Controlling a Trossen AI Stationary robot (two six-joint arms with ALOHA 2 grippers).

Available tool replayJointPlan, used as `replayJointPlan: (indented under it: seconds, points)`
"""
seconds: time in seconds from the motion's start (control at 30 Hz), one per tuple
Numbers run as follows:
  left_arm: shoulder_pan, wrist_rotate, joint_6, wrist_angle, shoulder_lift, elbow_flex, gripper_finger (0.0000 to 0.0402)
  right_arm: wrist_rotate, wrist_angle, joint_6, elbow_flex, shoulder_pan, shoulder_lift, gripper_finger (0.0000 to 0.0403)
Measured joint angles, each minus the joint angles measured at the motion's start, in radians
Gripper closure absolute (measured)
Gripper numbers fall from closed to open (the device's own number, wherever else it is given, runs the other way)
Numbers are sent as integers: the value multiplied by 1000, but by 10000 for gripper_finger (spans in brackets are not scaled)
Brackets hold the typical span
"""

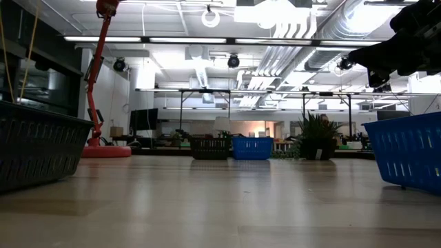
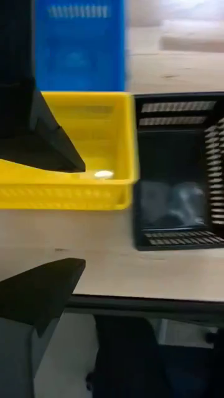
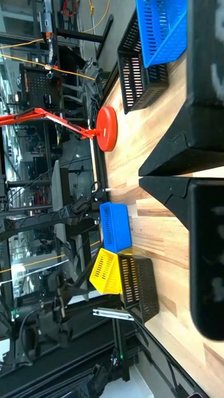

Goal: Stack baskets by color
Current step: Stack the top yellow bin on the bottom left yellow bin

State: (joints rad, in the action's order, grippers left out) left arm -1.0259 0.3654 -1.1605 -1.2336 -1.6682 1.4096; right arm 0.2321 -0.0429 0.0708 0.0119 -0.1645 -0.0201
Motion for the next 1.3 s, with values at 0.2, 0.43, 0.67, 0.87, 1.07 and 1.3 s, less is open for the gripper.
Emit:
replayJointPlan:
  seconds: [0.2, 0.43, 0.67, 0.87, 1.07, 1.3]
  points:
    - [13, 31, 46, 0, -2, 5, 204, 0, 0, 0, 0, 0, 0, 402]
    - [-60, 71, -4, 25, -2, 4, 378, 0, 0, 0, 0, 0, 0, 402]
    - [-179, 213, -208, 70, -1, -114, 399, 0, 0, 0, 0, 0, 0, 402]
    - [-220, 249, -228, 179, -1, -184, 401, 0, 0, 0, 0, 0, 0, 402]
    - [-185, 176, -211, 188, -1, -255, 401, 0, 0, 0, 0, 0, 0, 402]
    - [-117, 110, -127, 190, -1, -272, 401, 0, 0, 0, 0, 0, 0, 402]
